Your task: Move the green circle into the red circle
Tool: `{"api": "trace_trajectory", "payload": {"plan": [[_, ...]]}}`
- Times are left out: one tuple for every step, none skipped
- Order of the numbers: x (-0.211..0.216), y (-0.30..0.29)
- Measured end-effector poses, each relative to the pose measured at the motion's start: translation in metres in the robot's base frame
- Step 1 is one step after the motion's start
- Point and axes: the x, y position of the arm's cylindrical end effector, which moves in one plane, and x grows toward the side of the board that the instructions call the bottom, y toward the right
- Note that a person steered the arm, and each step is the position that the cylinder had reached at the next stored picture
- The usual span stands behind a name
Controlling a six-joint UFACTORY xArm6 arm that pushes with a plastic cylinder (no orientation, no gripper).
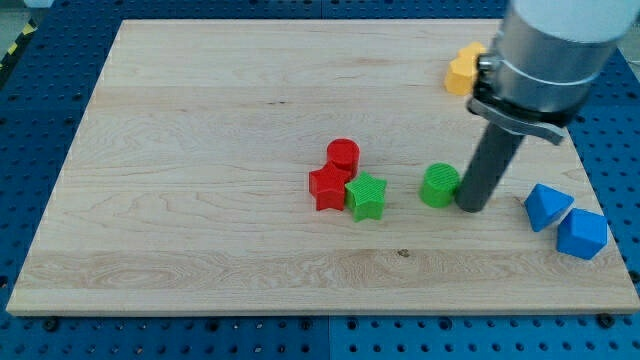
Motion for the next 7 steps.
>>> {"api": "trace_trajectory", "payload": {"plan": [[-0.019, -0.013], [-0.021, 0.014], [-0.038, -0.010], [-0.042, -0.038], [-0.042, -0.041], [-0.043, -0.056], [-0.048, -0.062]]}}
